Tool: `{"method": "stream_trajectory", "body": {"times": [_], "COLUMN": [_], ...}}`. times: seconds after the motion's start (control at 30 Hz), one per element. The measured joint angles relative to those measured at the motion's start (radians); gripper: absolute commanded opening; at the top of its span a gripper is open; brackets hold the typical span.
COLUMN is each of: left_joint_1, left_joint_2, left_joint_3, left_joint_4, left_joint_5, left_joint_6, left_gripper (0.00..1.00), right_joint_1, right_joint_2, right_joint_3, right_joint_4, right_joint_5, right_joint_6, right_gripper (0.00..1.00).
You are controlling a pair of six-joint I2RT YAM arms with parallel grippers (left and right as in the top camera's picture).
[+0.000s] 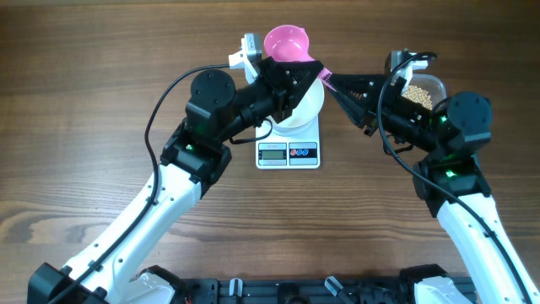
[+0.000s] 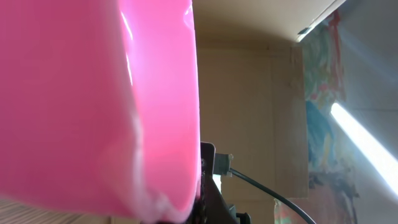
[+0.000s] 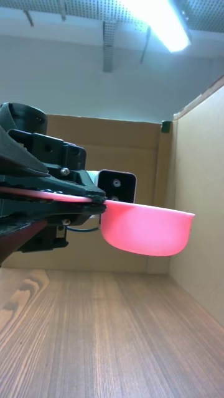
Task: Scoop item into bowl and weigh 150g on scale
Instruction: 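Grasp the scoop handle with the right gripper beside the left gripper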
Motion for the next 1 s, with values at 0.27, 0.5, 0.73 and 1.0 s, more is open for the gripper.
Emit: {"method": "stream_trajectory", "body": {"times": [0.27,0.5,0.73,1.0], "left_joint_1": [0.0,0.0,0.0,0.0], "left_joint_2": [0.0,0.0,0.0,0.0], "left_joint_3": [0.0,0.0,0.0,0.0], "left_joint_4": [0.0,0.0,0.001,0.001], "left_joint_5": [0.0,0.001,0.002,0.011], "left_joint_6": [0.0,0.0,0.008,0.014], "left_gripper": [0.04,0.04,0.18,0.64], "right_joint_1": [0.0,0.0,0.0,0.0], "right_joint_2": [0.0,0.0,0.0,0.0], "right_joint_3": [0.0,0.0,0.0,0.0], "right_joint_4": [0.0,0.0,0.0,0.0], "right_joint_5": [0.0,0.0,0.0,0.001], "right_joint_6": [0.0,0.0,0.004,0.004], "right_gripper": [0.16,0.08,0.04,0.04]}}
